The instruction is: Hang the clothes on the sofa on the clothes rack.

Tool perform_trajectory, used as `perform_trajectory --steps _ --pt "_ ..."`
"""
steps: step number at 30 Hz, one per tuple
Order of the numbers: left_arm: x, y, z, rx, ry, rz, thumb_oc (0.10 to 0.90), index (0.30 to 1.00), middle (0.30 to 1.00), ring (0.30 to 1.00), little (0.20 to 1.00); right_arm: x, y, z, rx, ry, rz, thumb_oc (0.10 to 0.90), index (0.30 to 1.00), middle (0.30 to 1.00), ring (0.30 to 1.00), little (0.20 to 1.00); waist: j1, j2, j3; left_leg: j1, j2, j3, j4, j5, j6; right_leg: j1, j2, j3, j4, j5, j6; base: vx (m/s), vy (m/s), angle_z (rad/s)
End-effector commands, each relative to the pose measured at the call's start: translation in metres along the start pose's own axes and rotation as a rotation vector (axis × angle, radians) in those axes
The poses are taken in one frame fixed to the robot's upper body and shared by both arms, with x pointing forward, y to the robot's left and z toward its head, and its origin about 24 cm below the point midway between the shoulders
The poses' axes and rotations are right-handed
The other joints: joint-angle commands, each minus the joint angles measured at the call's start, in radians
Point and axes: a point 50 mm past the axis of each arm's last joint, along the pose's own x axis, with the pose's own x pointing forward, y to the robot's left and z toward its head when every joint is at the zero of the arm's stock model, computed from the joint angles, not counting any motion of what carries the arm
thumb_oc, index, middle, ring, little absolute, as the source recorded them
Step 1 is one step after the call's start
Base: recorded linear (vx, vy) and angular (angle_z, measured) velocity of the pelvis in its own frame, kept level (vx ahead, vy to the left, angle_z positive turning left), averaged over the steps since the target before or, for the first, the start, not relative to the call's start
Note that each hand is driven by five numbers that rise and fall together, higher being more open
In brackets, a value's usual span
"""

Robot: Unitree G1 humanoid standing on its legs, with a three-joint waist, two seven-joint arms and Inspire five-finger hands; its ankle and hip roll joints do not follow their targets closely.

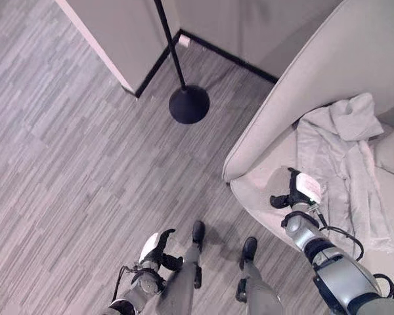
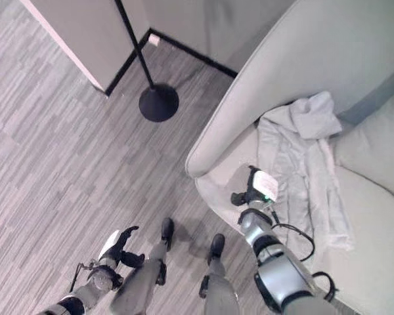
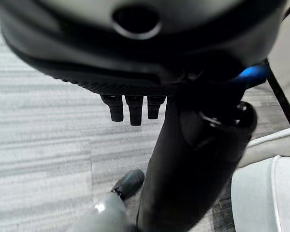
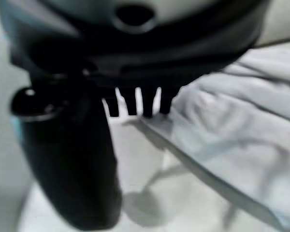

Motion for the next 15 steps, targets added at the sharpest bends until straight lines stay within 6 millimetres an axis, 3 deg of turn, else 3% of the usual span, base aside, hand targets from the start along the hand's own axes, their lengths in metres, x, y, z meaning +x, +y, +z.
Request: perform_trajectory --steps 1,3,5,11,15 --pt "-0.009 -0.008 -0.018 0.059 0.064 0.013 0.800 0.900 0.900 0.900 0.900 0.012 -0.039 0.008 0.036 -0.085 -0.256 0.800 0.900 0.900 0.900 0.900 -0.018 -0.051 -0.065 -0.021 0.105 -0.028 0.005 -0.081 -0.104 -0.037 -0.189 0.057 0.006 0.012 0.128 0.00 -0.044 0.00" --pt "-0.012 -0.008 -0.025 0.056 0.104 0.061 0.800 0.900 0.900 0.900 0.900 0.001 -0.066 0.012 0.050 -0.229 -0.424 0.800 0.900 0.900 0.900 0.900 -0.049 -0.070 -0.065 -0.017 0.120 -0.024 0.005 -0.088 -0.108 -0.043 -0.181 0.061 0.006 0.007 0.128 0.01 -0.064 0.00" --pt "-0.013 -0.008 -0.026 0.071 0.108 0.072 0.800 0.900 0.900 0.900 0.900 -0.006 -0.079 0.006 0.035 -0.263 -0.490 0.800 0.900 0.900 0.900 0.900 -0.064 -0.079 -0.066 -0.013 0.128 -0.024 0.005 -0.091 -0.110 -0.044 -0.177 0.063 0.007 0.004 0.127 0.01 -0.053 -0.05" --pt "-0.011 -0.004 -0.023 0.106 0.079 0.083 0.800 0.900 0.900 0.900 0.900 -0.026 -0.091 0.000 0.103 -0.307 -0.568 0.800 0.900 0.900 0.900 0.900 -0.095 -0.091 -0.055 -0.009 0.145 -0.021 0.005 -0.094 -0.116 -0.054 -0.161 0.079 0.007 -0.001 0.123 -0.01 -0.054 -0.05" --pt "-0.011 -0.003 -0.022 0.113 0.067 0.079 0.800 0.900 0.900 0.900 0.900 -0.030 -0.089 -0.008 0.076 -0.291 -0.553 0.800 0.900 0.900 0.900 0.900 -0.100 -0.090 -0.051 -0.009 0.151 -0.019 0.005 -0.093 -0.119 -0.059 -0.154 0.084 0.007 -0.002 0.121 0.00 -0.027 -0.09"
